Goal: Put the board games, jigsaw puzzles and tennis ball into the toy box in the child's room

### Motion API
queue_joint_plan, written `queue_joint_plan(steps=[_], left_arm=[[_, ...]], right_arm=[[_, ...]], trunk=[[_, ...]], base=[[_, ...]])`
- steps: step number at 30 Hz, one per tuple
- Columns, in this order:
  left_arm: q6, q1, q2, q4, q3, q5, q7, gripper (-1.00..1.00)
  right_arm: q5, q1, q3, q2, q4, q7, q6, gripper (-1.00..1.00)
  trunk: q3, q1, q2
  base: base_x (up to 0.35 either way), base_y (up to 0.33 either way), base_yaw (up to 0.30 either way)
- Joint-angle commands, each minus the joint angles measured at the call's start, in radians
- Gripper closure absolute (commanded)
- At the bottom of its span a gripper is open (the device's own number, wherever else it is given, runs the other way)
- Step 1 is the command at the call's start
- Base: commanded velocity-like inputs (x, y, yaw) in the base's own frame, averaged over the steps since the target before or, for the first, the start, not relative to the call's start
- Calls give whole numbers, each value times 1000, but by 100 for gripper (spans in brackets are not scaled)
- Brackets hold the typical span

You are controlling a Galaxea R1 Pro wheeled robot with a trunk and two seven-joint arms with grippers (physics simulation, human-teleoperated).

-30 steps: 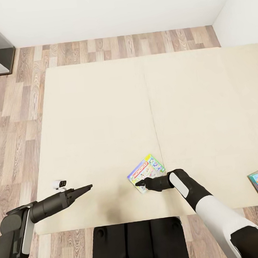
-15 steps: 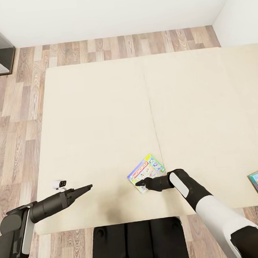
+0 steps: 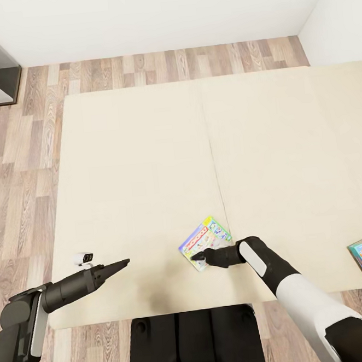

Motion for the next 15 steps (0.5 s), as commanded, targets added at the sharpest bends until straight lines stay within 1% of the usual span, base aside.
queue_joint_plan(steps=[1, 6, 15], left_arm=[[11, 0, 0, 0, 0, 0, -4, -100], [11, -1, 0, 0, 0, 0, -4, -100], [11, 0, 1, 0, 0, -1, -4, -100]], right_arm=[[8, 0, 0, -2, -1, 7, 2, -100], [7, 0, 0, -9, -4, 7, 4, -100], [7, 0, 0, -12, -7, 8, 4, -100]], trunk=[[-1, 1, -2], [-1, 1, -2], [-1, 1, -2]], base=[[0, 0, 0], [0, 0, 0], [0, 0, 0]])
